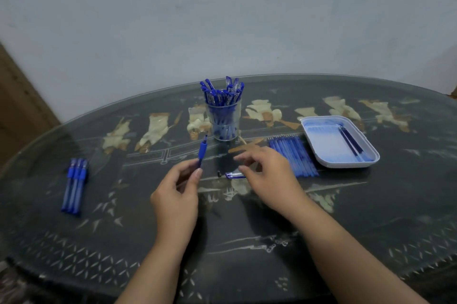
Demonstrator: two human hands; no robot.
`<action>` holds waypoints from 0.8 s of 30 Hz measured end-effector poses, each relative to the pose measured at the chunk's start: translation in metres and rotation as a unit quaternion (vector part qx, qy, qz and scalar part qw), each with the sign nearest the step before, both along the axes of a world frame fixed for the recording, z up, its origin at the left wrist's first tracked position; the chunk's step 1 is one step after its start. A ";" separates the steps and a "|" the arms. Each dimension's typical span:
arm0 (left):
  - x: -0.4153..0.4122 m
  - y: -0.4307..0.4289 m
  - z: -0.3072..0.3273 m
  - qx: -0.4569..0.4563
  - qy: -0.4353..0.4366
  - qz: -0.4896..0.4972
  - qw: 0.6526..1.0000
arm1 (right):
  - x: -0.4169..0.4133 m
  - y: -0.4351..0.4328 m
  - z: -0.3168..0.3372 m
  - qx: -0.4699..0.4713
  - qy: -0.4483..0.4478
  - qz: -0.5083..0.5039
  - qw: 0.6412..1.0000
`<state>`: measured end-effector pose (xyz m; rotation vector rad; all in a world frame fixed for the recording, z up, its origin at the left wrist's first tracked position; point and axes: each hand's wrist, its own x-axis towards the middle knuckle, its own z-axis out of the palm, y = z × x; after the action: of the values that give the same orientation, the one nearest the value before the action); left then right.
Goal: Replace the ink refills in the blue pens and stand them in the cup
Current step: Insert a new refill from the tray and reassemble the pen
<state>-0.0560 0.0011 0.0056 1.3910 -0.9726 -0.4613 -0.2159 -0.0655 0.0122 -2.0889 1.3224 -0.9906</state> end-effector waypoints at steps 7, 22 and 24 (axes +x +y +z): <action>0.005 -0.003 -0.007 0.006 0.000 0.005 1.000 | 0.034 -0.001 -0.029 -0.151 0.169 -0.035 0.973; 0.006 -0.010 -0.013 -0.008 -0.098 -0.011 0.995 | 0.027 0.007 0.050 0.118 -0.364 0.097 0.919; 0.006 -0.010 -0.013 -0.008 -0.115 -0.007 0.993 | 0.026 0.008 0.052 0.115 -0.331 0.101 0.931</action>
<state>-0.0497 -0.0089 -0.0077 1.4457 -1.1694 -0.3065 -0.1897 -0.0580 0.0638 -1.4769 0.8098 -1.2295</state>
